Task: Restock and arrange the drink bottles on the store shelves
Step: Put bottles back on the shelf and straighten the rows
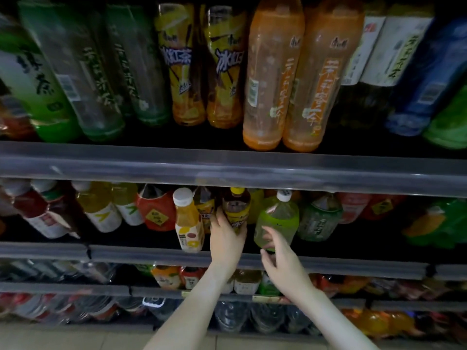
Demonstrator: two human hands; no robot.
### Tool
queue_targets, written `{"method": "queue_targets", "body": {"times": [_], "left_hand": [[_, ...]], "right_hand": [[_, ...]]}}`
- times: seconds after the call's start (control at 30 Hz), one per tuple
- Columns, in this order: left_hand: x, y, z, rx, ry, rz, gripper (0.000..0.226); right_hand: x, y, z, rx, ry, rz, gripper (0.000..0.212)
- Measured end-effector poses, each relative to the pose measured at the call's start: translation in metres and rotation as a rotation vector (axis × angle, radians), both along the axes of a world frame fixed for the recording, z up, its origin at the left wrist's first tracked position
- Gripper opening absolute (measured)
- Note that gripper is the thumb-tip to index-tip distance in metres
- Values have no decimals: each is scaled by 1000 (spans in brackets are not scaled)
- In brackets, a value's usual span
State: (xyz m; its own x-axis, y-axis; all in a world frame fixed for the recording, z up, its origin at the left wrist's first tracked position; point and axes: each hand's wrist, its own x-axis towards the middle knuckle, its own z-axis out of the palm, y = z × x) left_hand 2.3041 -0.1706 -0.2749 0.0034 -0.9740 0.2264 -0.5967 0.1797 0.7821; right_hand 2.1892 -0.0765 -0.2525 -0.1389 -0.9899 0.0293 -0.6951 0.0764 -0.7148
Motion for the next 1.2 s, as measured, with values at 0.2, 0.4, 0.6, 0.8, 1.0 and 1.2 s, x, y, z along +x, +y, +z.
{"method": "queue_targets", "body": {"times": [0.2,0.4,0.6,0.8,1.0,1.2], "left_hand": [[6,7,-10,35,119,-37,73],[6,6,-9,-4,86,-105,79],[17,54,-4,-53,232,-93,73],[8,106,56,-488,169,-250,78],[-56,130,121,-662,56,-496,57],[-135,139,162,-715,-28,-624,60]], "right_hand": [[9,-2,3,-17,-37,4,55],[9,7,12,17,-49,57,55],[-15,32,31,-4,-154,95,55],[-43,54,60,-119,-277,280,82],[-103,70,111,-444,-405,288,69],[-191,98,130,-553,-499,127,53]]}}
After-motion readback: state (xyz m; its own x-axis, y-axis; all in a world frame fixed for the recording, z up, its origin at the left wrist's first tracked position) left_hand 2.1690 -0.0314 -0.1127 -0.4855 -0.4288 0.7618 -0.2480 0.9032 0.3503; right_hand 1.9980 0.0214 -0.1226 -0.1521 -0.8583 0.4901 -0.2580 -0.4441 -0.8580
